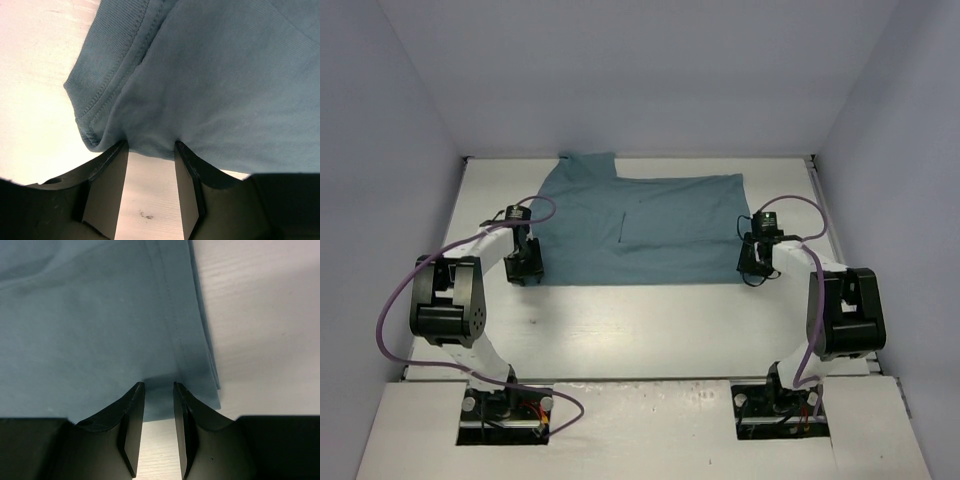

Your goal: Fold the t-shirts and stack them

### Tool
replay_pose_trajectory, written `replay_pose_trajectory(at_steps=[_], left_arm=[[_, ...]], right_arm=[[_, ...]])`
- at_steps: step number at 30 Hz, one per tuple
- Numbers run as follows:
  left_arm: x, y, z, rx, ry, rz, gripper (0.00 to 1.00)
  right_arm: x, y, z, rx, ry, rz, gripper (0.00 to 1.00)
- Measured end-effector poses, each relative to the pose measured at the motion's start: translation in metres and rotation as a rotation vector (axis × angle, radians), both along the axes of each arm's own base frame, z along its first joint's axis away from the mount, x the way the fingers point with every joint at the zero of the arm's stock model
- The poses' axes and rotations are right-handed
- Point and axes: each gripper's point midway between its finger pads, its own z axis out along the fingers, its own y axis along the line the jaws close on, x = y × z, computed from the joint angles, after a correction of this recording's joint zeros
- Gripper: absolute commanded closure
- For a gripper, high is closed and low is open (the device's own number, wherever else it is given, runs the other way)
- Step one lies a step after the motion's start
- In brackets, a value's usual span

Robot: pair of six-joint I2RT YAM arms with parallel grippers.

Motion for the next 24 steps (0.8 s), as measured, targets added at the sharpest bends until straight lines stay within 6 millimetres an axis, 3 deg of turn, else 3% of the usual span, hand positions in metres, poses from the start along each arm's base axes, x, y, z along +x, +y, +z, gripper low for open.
replay_pose_trajectory(at_steps=[8, 12, 15, 18, 21, 24], left_arm=[[-0.004, -0.002, -0.002, -0.024, 0.016, 0.012, 0.61], [-0.011, -0.002, -0.003, -0.047, 0.023, 0.026, 0.61], [-0.023, -0.001, -0.003, -0.063, 0.040, 0.038, 0.61], [-0.045, -0.002, 0.001, -0.077, 0.078, 0.045, 0.57], [-0.052, -0.005, 0.021, -0.094, 0.042, 0.048, 0.51], [-0.033, -0.008, 0.060, -0.095, -0.080, 0.035, 0.45]], right_arm=[[-0.009, -0.019, -0.005, 0.037, 0.017, -0.078, 0.72], [-0.024, -0.031, -0.004, 0.048, 0.049, -0.139, 0.72], [-0.037, -0.032, -0.002, 0.053, 0.078, -0.160, 0.72], [-0.046, -0.026, 0.013, 0.051, 0.059, -0.150, 0.70], [-0.039, -0.011, 0.039, 0.046, -0.017, -0.096, 0.68], [-0.018, 0.005, 0.064, 0.044, -0.086, -0.029, 0.65]])
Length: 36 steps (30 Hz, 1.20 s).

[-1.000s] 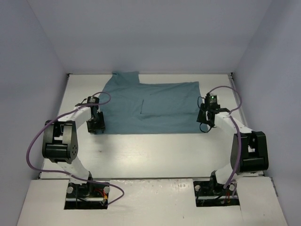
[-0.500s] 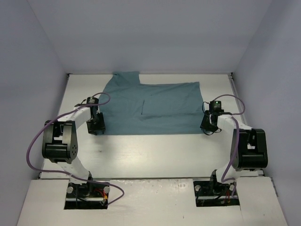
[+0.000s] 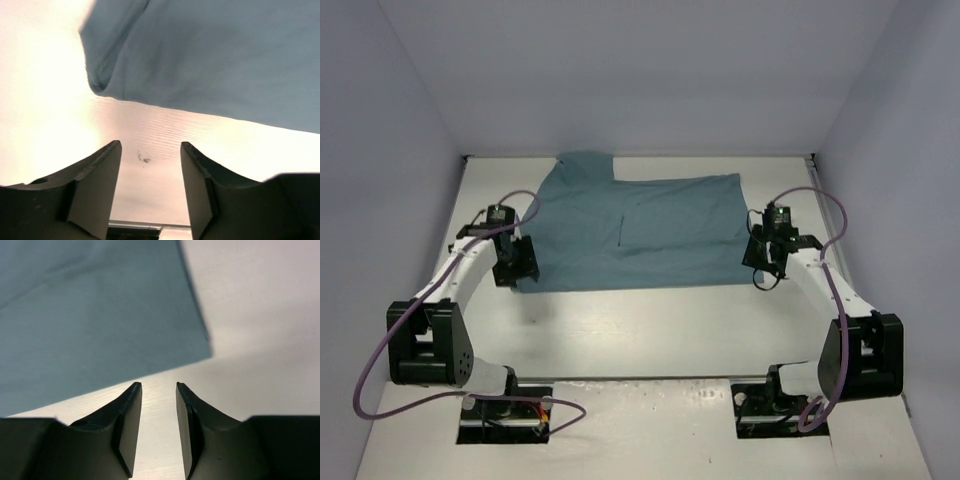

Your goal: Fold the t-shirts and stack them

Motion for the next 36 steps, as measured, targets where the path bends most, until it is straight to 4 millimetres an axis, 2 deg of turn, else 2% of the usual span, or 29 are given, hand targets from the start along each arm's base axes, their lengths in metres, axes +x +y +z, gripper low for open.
replay_pose_trajectory(at_steps=[3, 6, 9, 14, 15, 18, 20, 23, 31, 34, 36], left_arm=[[0.035, -0.007, 0.041, 0.022, -0.136, -0.025, 0.42], [0.068, -0.020, 0.055, 0.049, -0.186, -0.066, 0.42], [0.092, -0.034, 0.034, 0.067, -0.157, -0.101, 0.42], [0.100, -0.041, -0.030, 0.091, -0.004, -0.127, 0.42], [0.099, -0.040, -0.041, 0.095, 0.025, -0.128, 0.42], [0.090, -0.039, -0.057, 0.096, 0.065, -0.116, 0.42], [0.083, -0.038, -0.058, 0.093, 0.058, -0.098, 0.42], [0.059, -0.037, -0.061, 0.073, 0.062, -0.072, 0.42], [-0.012, -0.034, -0.063, 0.028, 0.114, -0.050, 0.42], [-0.027, -0.034, -0.063, 0.017, 0.137, -0.046, 0.42], [-0.032, -0.034, -0.062, 0.014, 0.147, -0.045, 0.42]], right_arm=[[0.022, 0.011, 0.014, -0.009, -0.044, 0.049, 0.61], [0.043, 0.020, 0.008, -0.015, -0.051, 0.094, 0.59], [0.052, 0.026, -0.012, -0.022, -0.015, 0.134, 0.57], [0.059, 0.032, -0.047, -0.033, 0.050, 0.213, 0.54], [0.059, 0.033, -0.052, -0.035, 0.061, 0.224, 0.54], [0.056, 0.034, -0.061, -0.039, 0.080, 0.240, 0.52], [0.052, 0.034, -0.065, -0.036, 0.087, 0.235, 0.51], [0.043, 0.034, -0.069, -0.016, 0.076, 0.202, 0.51], [-0.019, 0.035, -0.068, 0.057, 0.143, 0.087, 0.50], [-0.043, 0.039, -0.065, 0.070, 0.178, 0.064, 0.50], [-0.051, 0.044, -0.057, 0.070, 0.175, 0.072, 0.50]])
